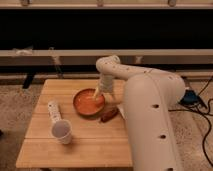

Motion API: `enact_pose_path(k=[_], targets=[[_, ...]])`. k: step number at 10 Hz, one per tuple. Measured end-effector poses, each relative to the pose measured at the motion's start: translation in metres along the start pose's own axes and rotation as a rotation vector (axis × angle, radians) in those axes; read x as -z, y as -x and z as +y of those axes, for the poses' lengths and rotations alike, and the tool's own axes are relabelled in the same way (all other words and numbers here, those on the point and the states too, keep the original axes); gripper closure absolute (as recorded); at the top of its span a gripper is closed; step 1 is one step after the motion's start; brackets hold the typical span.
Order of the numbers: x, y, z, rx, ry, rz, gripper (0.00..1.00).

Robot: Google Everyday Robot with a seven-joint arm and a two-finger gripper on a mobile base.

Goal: Pick up the ceramic bowl

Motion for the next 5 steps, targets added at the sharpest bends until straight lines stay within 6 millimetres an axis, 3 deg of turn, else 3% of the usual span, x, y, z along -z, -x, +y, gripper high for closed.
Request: enact_pose_path(k=[5], targets=[[-0.027, -0.002, 0.002, 0.015, 0.022, 0.014, 0.20]])
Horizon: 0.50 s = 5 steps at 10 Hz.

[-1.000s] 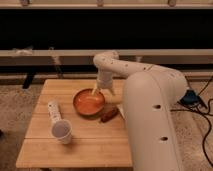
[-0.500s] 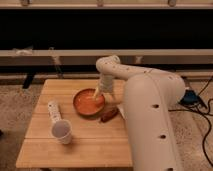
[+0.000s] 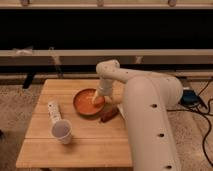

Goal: Pick up the ceramic bowl

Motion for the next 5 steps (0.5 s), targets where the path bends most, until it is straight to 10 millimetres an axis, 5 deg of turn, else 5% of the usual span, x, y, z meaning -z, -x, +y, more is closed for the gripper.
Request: enact_pose_path(k=[2, 5], targets=[[-0.0022, -0.0017, 0.0010, 0.007, 0.004, -0.006, 0.29], [-0.0032, -0.0065, 0.0013, 0.016, 0.018, -0.008, 0.58]])
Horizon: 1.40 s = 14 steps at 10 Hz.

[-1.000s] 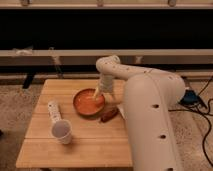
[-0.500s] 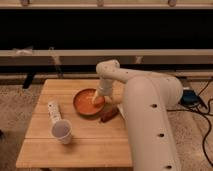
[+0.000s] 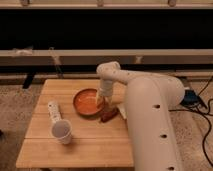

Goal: Pick up the ceramic bowl

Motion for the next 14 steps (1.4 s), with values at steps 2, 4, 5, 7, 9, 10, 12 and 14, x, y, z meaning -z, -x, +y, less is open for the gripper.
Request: enact_pose_path(k=[2, 4, 5, 7, 9, 10, 12, 14], targets=[[0.000, -0.002, -0.001, -0.008, 0.020, -0.005, 0.77], [0.004, -0.005, -0.004, -0.018, 0.042, -0.017, 0.96], [0.014, -0.005, -0.002, -0.017, 0.054, -0.038, 1.00], [0.036, -0.002, 0.004, -0.012, 0.069, -0.085, 1.00], [0.056, 0.006, 0.007, -0.011, 0.087, -0.125, 1.00], [0.070, 0.010, 0.006, -0.012, 0.095, -0.147, 1.00], [0.099, 0.018, 0.014, 0.007, 0.105, -0.194, 1.00], [0.116, 0.020, 0.017, 0.024, 0.111, -0.223, 1.00]])
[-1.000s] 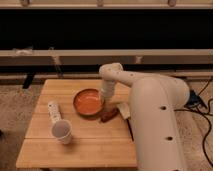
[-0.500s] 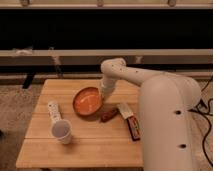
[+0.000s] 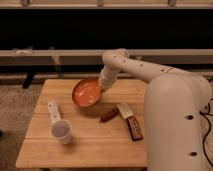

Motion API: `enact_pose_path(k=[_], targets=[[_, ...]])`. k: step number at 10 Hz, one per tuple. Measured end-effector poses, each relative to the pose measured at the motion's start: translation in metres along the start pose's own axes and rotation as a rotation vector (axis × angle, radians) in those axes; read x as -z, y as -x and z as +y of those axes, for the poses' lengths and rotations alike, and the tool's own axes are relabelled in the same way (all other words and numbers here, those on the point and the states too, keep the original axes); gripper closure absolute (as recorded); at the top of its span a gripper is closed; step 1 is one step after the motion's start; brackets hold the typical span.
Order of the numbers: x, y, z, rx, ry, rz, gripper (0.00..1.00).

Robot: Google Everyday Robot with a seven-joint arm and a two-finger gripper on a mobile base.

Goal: Pick up the ceramic bowl

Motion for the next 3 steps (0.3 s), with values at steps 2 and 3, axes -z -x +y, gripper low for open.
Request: enact_pose_path(k=[2, 3], targets=[[0.023, 0.007, 0.010, 0.036, 0.006, -0.009, 1.00], [0.023, 0.007, 0.013, 0.043, 0.006, -0.005, 1.00]])
